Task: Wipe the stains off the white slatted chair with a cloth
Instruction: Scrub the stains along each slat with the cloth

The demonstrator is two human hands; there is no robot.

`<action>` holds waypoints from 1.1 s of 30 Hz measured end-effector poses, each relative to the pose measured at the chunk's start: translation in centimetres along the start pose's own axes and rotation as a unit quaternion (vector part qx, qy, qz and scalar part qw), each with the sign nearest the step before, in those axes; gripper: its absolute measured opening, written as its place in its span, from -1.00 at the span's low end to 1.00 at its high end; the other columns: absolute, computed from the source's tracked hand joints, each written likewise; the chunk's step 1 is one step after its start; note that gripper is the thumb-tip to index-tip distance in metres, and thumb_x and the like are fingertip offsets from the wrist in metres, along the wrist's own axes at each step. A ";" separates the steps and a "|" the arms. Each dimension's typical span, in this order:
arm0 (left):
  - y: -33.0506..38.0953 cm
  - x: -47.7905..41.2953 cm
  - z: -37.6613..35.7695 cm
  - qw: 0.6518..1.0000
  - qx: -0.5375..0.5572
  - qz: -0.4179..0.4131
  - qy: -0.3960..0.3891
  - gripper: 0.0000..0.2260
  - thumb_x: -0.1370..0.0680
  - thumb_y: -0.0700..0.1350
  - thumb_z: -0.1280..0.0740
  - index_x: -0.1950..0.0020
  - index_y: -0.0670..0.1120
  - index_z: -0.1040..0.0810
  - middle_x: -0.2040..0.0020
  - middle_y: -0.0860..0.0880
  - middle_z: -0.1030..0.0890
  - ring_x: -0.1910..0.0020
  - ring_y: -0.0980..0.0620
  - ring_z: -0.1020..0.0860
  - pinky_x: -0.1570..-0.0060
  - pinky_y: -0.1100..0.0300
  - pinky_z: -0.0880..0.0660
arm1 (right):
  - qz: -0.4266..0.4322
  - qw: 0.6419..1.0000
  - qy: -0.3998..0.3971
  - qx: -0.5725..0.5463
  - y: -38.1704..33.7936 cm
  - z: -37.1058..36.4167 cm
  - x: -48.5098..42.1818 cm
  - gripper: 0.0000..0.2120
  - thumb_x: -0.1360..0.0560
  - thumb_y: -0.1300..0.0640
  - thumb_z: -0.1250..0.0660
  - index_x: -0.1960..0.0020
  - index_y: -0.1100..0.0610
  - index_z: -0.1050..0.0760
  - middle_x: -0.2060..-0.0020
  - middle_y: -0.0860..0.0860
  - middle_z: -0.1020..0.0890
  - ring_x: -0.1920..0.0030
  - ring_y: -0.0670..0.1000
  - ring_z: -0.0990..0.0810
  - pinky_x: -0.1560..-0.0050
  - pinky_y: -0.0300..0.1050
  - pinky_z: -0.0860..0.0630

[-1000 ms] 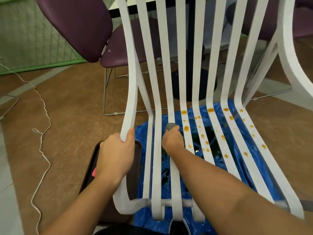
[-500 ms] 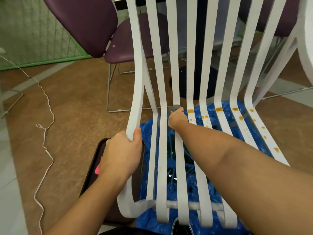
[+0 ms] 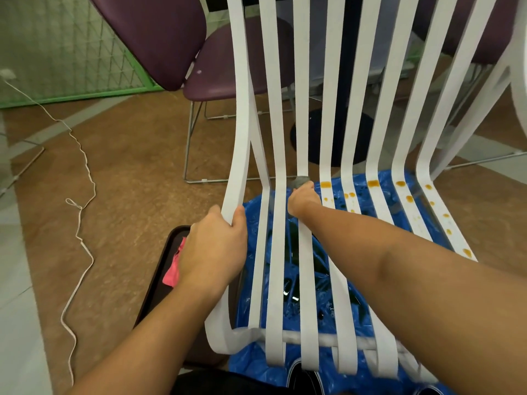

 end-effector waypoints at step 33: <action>0.8 0.7 0.4 0.997 -0.070 0.002 0.015 -0.56 -0.70 0.17 -0.05 -0.21 -0.15 -0.50 0.03 -0.13 -0.55 0.12 -0.12 -0.56 0.25 0.04 -0.45 | -0.047 0.940 0.102 -0.322 0.4 -10.2 28.1 -0.52 -0.65 -0.02 -0.13 -0.49 0.11 -0.12 -0.19 0.09 -0.45 0.08 -0.09 -0.48 0.10 -0.25 -0.46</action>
Point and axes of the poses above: each hand's wrist, its own x-axis away from the middle knuckle, its own z-axis out of the back of the hand, y = z × x, the point moved 10 cm from there along -x, towards the middle knuckle
